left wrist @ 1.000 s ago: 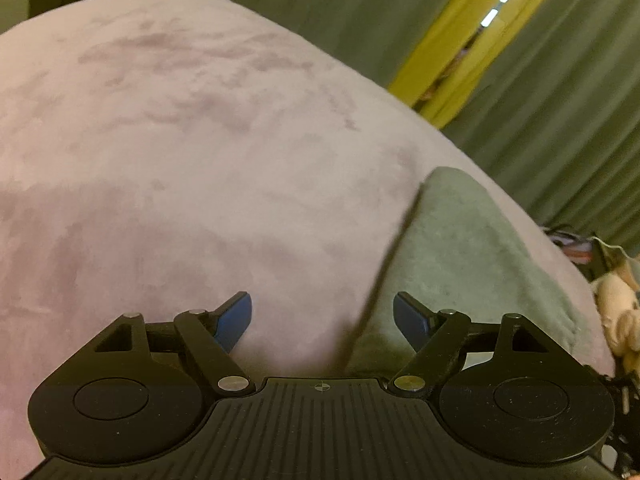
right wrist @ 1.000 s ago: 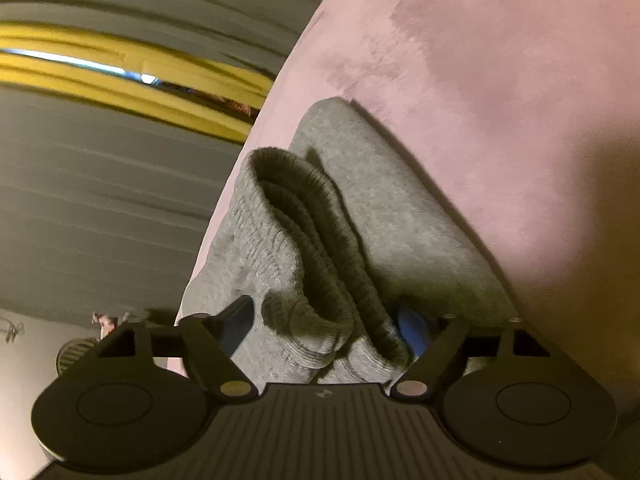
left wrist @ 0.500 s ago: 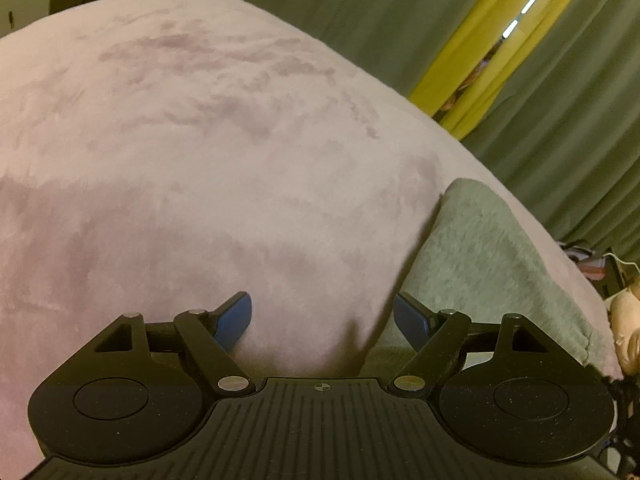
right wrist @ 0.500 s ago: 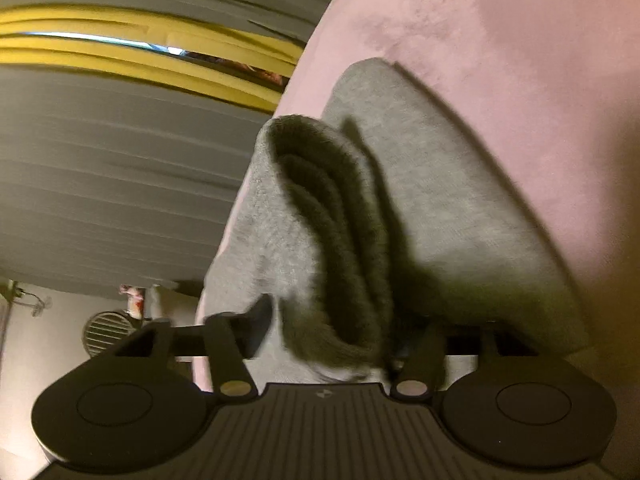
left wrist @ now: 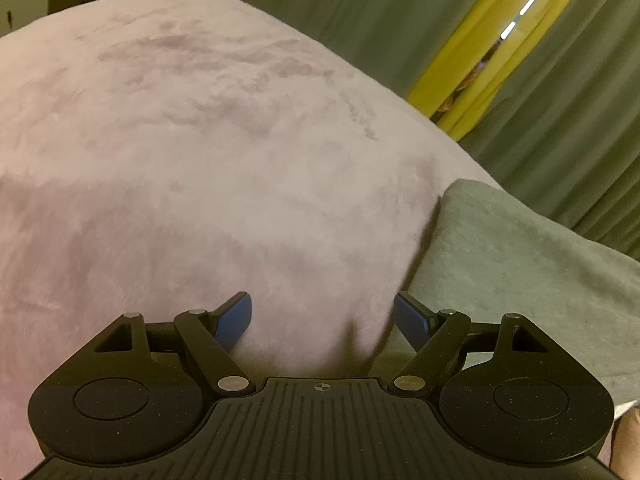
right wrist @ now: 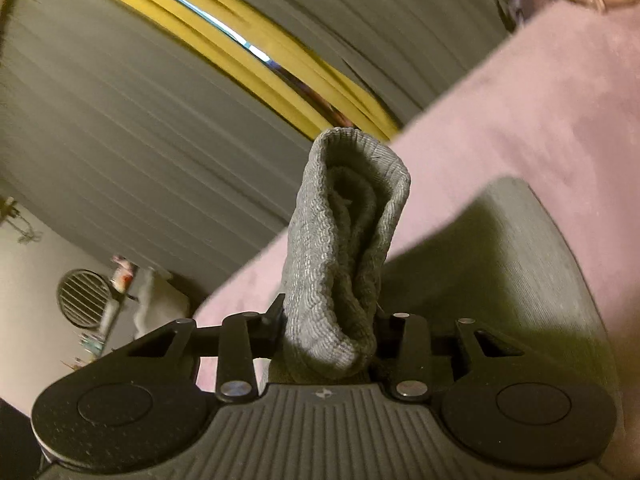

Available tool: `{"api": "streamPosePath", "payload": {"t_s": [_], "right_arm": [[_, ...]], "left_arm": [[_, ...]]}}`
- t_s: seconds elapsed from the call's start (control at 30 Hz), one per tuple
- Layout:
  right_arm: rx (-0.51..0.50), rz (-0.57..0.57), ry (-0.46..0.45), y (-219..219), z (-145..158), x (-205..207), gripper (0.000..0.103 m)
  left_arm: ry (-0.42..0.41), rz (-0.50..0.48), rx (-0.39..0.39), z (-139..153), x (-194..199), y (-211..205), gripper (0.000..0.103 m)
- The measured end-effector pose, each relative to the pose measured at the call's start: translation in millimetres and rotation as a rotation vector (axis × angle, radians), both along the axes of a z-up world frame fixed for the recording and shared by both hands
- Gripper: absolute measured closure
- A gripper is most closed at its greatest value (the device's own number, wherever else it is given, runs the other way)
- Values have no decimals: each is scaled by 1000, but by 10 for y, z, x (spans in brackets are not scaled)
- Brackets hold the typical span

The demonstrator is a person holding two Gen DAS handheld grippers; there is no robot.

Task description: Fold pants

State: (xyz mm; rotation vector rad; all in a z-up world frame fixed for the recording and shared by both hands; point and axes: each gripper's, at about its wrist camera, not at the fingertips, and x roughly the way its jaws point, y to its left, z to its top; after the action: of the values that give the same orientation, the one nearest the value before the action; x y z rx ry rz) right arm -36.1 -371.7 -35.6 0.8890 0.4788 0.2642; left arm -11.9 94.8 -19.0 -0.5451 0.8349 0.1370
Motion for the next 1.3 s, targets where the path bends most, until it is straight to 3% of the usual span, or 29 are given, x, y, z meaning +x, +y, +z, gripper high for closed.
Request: {"api": "streamPosePath", "payload": {"t_s": [0.23,0.43,0.57,0.67,0.77,0.83,0.9,1.07,1.3], "right_arm": [[-41,-65,10,-272,89,-151,66],[-66,-51,91,-371,-117,-121,65],[-52,-46,130,-431,-308,-87,64],[-49,6,170,-468,-463,-21,51],[-140,-94,280,-580,-588,-61,28],[-76,-106,264,-737,-675,-117,24],[-18,-73,262,-837,-773,-125,13],[-11,68,254,-795,-944,55,11],[-26,162,235,-735,-1095,371,5]], "left_arm": [[2,-17,23,15,3,-30,20],[35,-77,52,14,57,-103,19],[115,-145,69,-9,156,-158,17],[149,-268,84,14,245,-274,16],[71,-378,131,116,272,-433,5],[31,-438,105,153,364,-500,3],[46,-487,35,160,556,-545,3],[82,-575,-137,-34,1017,-690,3],[191,-700,-62,-412,1412,-960,2]]}}
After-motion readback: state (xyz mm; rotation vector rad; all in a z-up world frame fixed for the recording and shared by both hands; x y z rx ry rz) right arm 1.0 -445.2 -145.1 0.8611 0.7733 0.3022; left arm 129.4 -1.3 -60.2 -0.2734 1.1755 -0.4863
